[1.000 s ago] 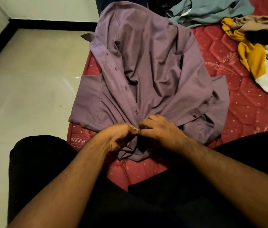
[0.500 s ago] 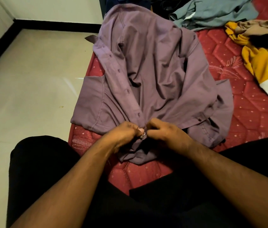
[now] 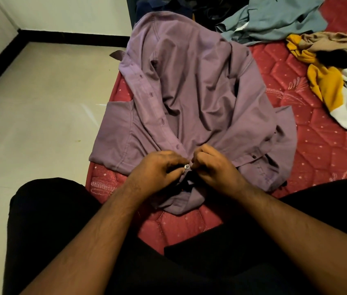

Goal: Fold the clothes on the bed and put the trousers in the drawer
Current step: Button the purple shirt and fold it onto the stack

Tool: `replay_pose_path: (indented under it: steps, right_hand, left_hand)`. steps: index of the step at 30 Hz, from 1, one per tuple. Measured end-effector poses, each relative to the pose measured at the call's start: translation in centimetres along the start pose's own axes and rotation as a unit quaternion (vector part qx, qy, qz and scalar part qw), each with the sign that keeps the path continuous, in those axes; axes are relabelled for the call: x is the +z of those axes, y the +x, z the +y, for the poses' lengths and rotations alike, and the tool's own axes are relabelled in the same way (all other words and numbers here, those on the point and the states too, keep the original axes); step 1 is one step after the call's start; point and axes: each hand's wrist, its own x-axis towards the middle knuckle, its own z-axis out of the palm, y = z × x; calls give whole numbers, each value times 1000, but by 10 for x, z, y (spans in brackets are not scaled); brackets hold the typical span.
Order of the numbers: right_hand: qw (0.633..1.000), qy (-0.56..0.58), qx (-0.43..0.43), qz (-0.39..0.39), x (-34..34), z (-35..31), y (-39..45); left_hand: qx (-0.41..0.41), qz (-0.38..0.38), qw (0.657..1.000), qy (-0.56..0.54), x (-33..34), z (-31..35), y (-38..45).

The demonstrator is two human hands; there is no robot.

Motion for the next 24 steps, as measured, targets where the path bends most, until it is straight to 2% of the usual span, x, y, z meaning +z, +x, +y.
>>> replay_pose_path:
  steps: [3, 5, 7, 10, 12, 15, 17, 18, 21, 23, 24]
  right_hand:
    - [1000, -9, 5, -7, -1, 0, -2]
    - [1000, -10, 10, -18, 1, 0, -3]
    - [999, -5, 36, -40, -1, 0, -1]
    - [988, -47, 112, -91, -18, 12, 6]
    - [980, -95, 126, -123, -33, 25, 7]
    - [977, -156, 95, -113, -40, 31, 5]
    - [981, -145, 83, -96, -34, 27, 6]
    - [983, -141, 80, -90, -31, 23, 7]
    - [984, -145, 64, -76, -24, 16, 11]
    - [982, -160, 61, -83, -29, 17, 11]
    - [976, -189, 61, -87, -34, 20, 10]
  left_hand:
    - [29, -23, 998, 50, -2, -2, 4]
    - [1, -18, 999, 48, 0, 1, 3]
    - [-112, 5, 994, -13, 2, 2, 1]
    - [-288, 55, 952, -85, 2, -4, -3]
    - [-349, 55, 931, -92, 0, -8, -5]
    - [-409, 91, 899, -128, -5, -13, -5]
    - [-424, 129, 882, -162, -6, -10, -4]
    - [-429, 122, 878, -176, -4, -4, -4]
    - [-432, 33, 892, -132, 12, 12, -10]
    - [-419, 60, 898, -122, 20, 18, -5]
    - [-424, 105, 883, -173, 18, 22, 2]
